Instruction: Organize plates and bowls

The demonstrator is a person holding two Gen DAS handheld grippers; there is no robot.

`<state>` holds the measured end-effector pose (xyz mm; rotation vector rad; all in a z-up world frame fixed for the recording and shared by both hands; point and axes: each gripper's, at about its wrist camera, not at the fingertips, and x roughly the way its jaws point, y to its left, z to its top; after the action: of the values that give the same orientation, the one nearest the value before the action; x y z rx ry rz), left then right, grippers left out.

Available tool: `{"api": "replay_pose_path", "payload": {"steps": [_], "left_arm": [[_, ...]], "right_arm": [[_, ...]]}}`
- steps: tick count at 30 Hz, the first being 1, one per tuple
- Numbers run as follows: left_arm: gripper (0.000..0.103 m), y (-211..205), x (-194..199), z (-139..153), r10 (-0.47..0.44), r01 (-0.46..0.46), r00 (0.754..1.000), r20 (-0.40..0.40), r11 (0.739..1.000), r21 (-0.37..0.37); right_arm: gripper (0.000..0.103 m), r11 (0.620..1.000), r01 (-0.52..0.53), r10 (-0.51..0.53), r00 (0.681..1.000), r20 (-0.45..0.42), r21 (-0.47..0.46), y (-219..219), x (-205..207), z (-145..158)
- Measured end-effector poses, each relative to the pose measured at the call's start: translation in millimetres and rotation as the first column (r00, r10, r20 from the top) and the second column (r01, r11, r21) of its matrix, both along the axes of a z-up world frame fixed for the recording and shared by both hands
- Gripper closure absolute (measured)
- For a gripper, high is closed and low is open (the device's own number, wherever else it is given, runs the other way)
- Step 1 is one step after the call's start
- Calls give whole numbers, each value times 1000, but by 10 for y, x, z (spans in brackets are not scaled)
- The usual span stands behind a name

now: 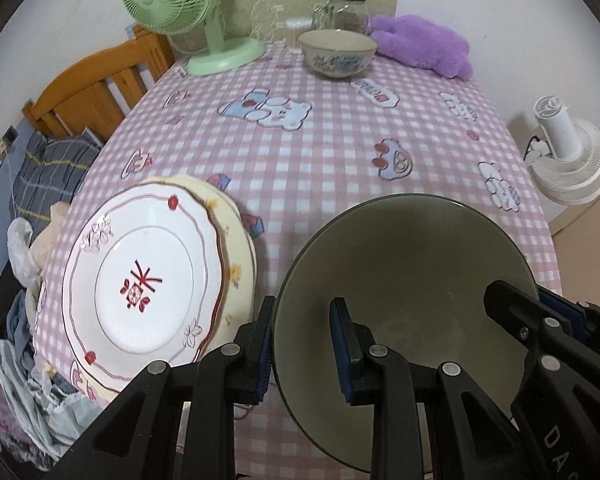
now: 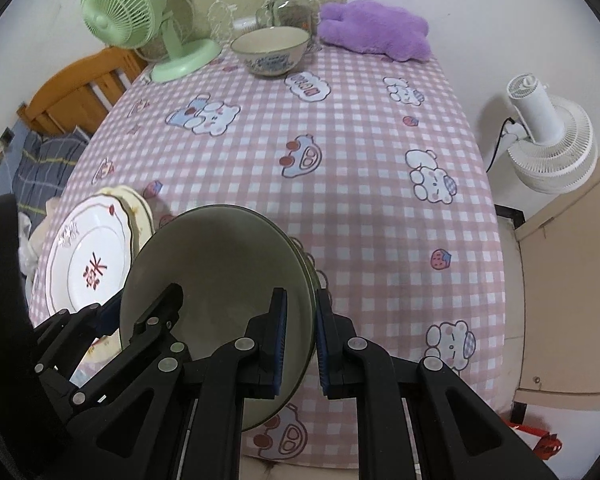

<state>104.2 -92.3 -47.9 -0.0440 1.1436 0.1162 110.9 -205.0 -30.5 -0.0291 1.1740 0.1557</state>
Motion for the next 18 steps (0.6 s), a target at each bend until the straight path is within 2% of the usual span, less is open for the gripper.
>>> {"api": "replay_pose_path", "payload": {"steps": [11, 18], "left_arm": [[79, -10, 46, -150, 26, -26, 999, -22, 1000, -4], [79, -45, 83, -164, 4, -4, 1000, -15, 1000, 6]], "right_arm": [[87, 999, -29, 29, 999, -21, -22, 23, 55, -138], [87, 1000, -13, 13, 1000, -11, -21, -14, 118, -184]]}}
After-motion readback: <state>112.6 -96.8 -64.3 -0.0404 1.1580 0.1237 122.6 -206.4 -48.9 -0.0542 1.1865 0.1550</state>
